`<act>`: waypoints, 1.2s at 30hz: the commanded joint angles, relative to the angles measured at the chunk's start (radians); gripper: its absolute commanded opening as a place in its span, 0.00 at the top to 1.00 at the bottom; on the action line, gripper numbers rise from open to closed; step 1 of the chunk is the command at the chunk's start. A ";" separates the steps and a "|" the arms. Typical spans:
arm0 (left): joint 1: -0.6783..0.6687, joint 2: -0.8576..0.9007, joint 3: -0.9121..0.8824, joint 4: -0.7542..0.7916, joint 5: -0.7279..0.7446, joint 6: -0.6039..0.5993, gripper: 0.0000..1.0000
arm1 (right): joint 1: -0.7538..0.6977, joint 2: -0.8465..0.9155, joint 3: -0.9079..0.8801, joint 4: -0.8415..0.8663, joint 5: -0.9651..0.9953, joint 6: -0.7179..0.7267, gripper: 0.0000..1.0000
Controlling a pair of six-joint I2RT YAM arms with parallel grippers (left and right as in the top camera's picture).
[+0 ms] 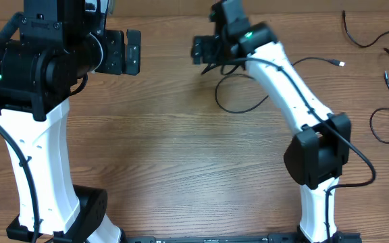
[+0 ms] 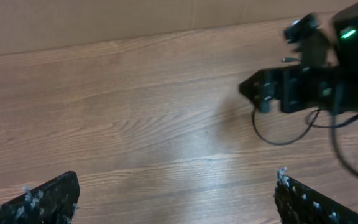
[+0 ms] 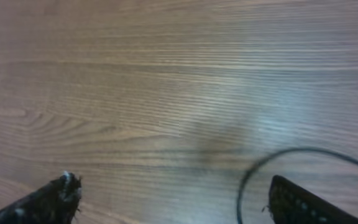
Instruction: Untangle cables
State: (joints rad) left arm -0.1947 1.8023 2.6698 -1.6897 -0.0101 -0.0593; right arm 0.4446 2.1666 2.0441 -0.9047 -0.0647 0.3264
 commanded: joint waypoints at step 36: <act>-0.009 -0.009 0.002 0.000 0.041 0.027 0.01 | -0.140 0.103 -0.277 0.179 -0.206 0.899 0.11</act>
State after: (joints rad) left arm -0.1963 1.8023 2.6698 -1.6909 0.0158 -0.0486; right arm 0.3508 2.2078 1.7668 -0.7959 -0.0849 1.2045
